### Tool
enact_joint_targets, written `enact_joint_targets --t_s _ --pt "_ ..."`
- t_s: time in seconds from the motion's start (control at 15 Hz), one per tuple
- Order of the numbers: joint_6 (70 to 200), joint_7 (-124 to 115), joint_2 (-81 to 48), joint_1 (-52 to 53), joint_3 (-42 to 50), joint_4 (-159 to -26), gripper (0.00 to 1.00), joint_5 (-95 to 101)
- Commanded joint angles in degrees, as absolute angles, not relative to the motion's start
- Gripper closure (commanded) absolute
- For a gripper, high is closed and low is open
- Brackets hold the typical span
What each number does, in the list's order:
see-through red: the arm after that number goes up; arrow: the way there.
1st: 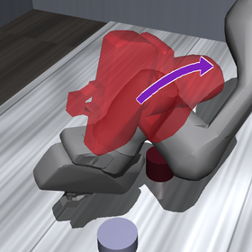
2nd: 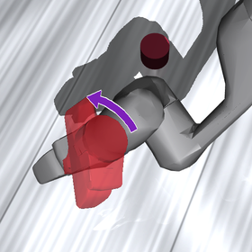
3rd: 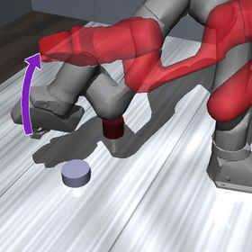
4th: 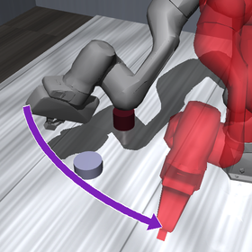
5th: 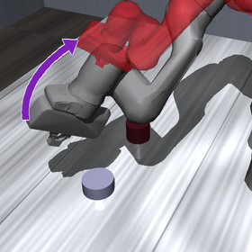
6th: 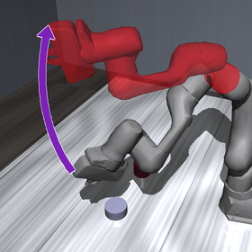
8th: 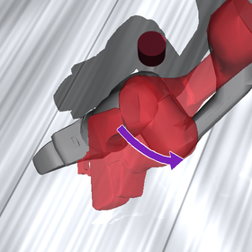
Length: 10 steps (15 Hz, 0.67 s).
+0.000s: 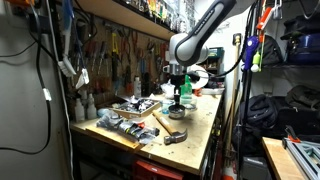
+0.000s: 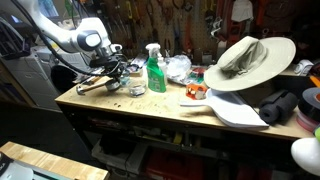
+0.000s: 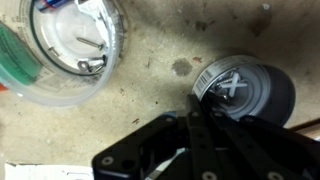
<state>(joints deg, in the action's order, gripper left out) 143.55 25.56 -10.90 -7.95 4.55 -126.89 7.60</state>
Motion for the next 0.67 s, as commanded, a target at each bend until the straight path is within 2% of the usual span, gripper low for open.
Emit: enact_joint_targets --t_s 0.0,0.6 --pt "142.1 24.2 -4.0 -6.4 4.8 -131.2 0.98 14.3" --pt "141.9 16.2 2.8 -5.7 4.6 -133.5 0.99 28.5"
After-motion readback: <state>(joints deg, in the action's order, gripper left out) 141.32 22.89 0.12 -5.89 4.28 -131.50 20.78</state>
